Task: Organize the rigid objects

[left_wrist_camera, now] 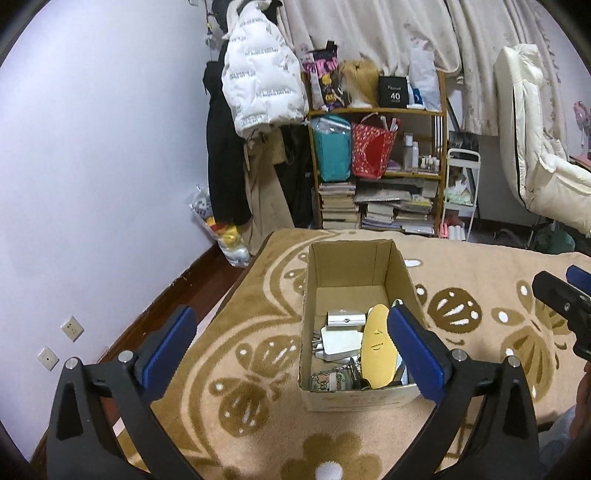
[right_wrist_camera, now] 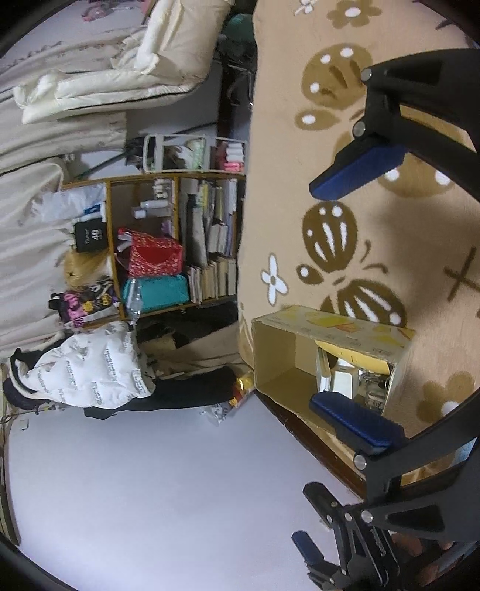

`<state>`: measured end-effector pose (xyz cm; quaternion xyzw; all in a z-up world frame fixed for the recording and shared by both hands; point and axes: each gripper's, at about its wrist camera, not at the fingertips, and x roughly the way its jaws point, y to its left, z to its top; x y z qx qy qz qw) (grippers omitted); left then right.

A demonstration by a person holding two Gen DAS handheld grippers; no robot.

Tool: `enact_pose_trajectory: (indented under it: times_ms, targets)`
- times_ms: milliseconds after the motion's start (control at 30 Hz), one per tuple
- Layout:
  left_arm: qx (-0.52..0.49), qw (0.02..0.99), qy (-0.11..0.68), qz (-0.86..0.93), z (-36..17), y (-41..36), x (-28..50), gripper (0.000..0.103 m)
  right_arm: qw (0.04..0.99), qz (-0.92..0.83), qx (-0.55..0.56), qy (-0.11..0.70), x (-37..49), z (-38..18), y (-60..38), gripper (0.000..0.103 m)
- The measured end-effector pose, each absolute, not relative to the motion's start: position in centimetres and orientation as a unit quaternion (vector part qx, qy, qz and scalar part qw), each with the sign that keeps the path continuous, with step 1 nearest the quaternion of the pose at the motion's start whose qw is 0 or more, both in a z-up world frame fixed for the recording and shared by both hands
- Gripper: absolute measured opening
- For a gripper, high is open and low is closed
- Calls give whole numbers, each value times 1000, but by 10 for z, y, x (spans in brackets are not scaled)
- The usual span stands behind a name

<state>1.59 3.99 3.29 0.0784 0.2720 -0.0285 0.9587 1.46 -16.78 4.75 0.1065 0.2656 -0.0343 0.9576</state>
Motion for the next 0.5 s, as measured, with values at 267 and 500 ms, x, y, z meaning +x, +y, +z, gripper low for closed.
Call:
enact_pose_trajectory:
  times_ms: [267, 500]
  targets:
    - [55, 964, 259, -18, 36, 54, -1, 102, 961, -28, 123, 248, -3, 49, -173, 103]
    - [53, 968, 246, -4, 33, 58, -12, 102, 963, -37, 117, 239, -11, 45, -172, 103]
